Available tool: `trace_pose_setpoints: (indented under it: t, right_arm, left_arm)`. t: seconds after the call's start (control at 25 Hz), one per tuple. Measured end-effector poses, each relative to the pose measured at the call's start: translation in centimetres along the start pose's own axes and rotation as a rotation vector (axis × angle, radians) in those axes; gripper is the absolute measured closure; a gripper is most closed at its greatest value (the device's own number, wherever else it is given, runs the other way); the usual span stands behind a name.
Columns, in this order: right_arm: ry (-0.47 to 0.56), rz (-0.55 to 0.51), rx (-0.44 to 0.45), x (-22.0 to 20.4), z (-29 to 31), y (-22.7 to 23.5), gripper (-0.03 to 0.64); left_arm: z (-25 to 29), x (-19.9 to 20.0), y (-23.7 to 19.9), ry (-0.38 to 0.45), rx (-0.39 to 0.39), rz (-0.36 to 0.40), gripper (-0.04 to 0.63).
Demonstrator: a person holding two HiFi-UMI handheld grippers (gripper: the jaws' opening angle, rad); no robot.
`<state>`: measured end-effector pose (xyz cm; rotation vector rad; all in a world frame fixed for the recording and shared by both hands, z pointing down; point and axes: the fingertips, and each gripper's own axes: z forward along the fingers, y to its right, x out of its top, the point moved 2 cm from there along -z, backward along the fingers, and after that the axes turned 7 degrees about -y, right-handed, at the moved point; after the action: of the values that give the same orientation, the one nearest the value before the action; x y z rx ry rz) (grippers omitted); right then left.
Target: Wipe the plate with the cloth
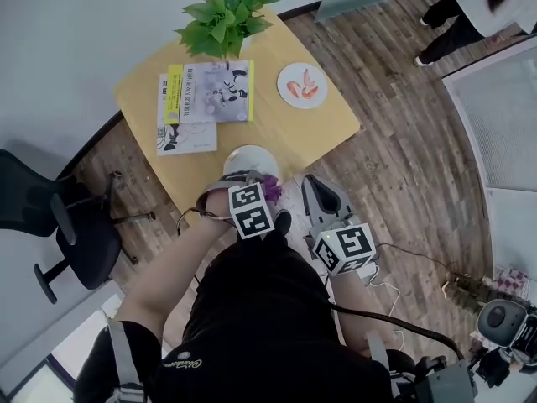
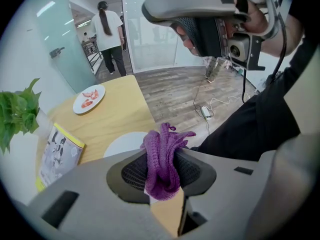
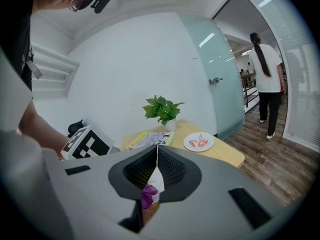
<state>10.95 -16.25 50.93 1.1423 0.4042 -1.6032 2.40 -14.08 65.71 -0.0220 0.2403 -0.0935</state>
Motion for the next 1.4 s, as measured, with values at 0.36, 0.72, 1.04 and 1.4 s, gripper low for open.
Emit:
trace_pose_setpoints:
  t: [0.36,0.72,1.04,1.4]
  right_arm:
    - [0.045,-0.05,-0.007,2.7,-0.8,-0.7,0.607]
    - [0.125,-0.151,0.019,7.2,-1.9,-3.7,0.607]
    - [0.241,-0.215,0.033,11.4,-3.9,-6.0,0.607]
    - [0.315,-0.26,0.06,13.1,-6.9,-8.4,0.607]
  left_arm:
    - [-7.7,-0.7,-2.2,0.351,0.028,-0.309,0.466]
    - [-20.6,-1.0,-6.5,0.86,0.302,-0.611,0.466]
    - [-28.6,-2.0,-6.7,1.084,0.461,-0.661,0.468]
    - [-31.4,-1.6,-4.6,1.109,0.517,-0.662,0.466]
